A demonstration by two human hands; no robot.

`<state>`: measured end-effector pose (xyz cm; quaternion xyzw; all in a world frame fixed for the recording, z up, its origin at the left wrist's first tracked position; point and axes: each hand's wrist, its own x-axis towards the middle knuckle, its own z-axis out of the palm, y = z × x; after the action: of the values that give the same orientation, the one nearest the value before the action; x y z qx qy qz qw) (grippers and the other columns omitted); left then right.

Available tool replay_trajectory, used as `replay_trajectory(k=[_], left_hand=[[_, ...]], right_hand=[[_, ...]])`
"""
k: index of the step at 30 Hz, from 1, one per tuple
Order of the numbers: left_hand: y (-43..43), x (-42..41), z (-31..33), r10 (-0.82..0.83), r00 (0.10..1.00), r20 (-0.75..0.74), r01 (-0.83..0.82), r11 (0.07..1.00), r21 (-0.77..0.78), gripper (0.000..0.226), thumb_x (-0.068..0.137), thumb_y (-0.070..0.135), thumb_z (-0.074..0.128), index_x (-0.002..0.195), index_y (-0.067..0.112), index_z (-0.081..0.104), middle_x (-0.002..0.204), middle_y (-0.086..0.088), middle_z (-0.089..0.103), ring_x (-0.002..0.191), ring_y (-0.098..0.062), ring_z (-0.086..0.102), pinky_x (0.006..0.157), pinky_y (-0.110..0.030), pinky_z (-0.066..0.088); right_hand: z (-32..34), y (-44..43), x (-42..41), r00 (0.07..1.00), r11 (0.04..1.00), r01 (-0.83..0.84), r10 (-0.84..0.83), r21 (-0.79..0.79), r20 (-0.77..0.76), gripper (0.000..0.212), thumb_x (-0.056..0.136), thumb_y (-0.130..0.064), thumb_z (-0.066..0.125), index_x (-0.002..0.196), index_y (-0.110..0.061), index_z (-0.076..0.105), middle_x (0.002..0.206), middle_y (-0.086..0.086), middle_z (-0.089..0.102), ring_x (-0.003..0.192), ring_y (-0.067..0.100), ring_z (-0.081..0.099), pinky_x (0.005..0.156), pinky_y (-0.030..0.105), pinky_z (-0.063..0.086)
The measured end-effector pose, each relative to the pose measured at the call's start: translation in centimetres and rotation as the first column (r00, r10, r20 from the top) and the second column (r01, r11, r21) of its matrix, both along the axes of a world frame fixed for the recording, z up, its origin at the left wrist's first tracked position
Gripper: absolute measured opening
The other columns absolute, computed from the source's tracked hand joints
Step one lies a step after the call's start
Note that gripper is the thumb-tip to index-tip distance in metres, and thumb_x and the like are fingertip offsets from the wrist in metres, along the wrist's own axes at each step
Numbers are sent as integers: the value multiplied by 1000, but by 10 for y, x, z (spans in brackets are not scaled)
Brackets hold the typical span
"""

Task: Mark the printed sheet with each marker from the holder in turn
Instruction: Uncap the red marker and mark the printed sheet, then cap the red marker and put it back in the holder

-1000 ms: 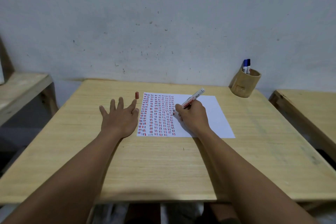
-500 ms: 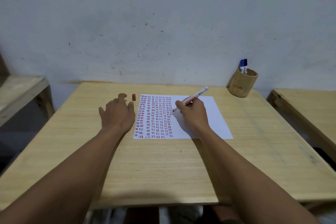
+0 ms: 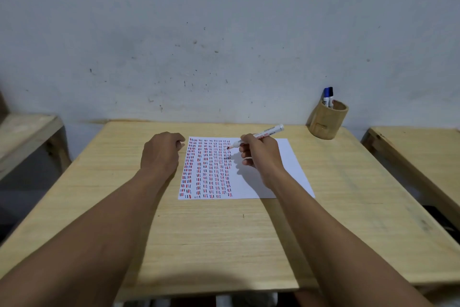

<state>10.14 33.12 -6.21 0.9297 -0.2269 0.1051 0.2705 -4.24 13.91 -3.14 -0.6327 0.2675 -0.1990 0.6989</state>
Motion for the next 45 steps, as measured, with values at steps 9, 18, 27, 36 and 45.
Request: replay_trajectory(k=[9, 18, 27, 36, 45], left_hand=[[-33, -43, 52, -117, 964, -239, -23, 859, -512, 11, 95, 14, 66, 101, 16, 74, 89, 3, 78, 88, -12, 70, 61, -6, 41], [-51, -68, 75, -342, 839, -424, -51, 726, -686, 11, 96, 22, 67, 101, 18, 75, 99, 2, 80, 97, -16, 70, 85, -37, 53], [-63, -87, 84, -403, 794, -455, -60, 693, -718, 14, 97, 20, 66, 103, 14, 77, 98, 2, 79, 94, -12, 71, 74, -30, 52], [-69, -101, 89, -428, 790, -438, -64, 653, -754, 8, 93, 18, 72, 94, 16, 79, 96, -3, 80, 96, -17, 74, 88, -36, 57], [-97, -111, 104, -319, 897, -306, 20, 722, -692, 8, 87, 25, 76, 88, 21, 82, 86, 5, 79, 86, -15, 73, 88, -39, 59]], right_hand=[[23, 11, -8, 996, 957, -1, -24, 289, 82, 11, 93, -9, 65, 86, -2, 70, 67, 6, 65, 55, 13, 57, 51, 21, 53], [49, 4, -20, 987, 955, -32, -16, 294, 159, 15, 94, -20, 68, 89, -6, 73, 74, 4, 70, 60, 9, 61, 56, 21, 55], [54, 0, -34, 991, 975, -4, -25, 221, 130, 14, 90, -25, 75, 90, -11, 73, 75, -2, 69, 65, 7, 60, 57, 23, 54], [56, 3, -35, 973, 898, 42, -137, 438, 186, 11, 91, -12, 74, 90, -1, 71, 79, 7, 70, 70, 12, 66, 58, 20, 59], [64, -7, -43, 979, 987, 158, -162, 35, 122, 24, 98, -9, 58, 121, -10, 59, 82, 15, 67, 60, 17, 59, 63, 31, 56]])
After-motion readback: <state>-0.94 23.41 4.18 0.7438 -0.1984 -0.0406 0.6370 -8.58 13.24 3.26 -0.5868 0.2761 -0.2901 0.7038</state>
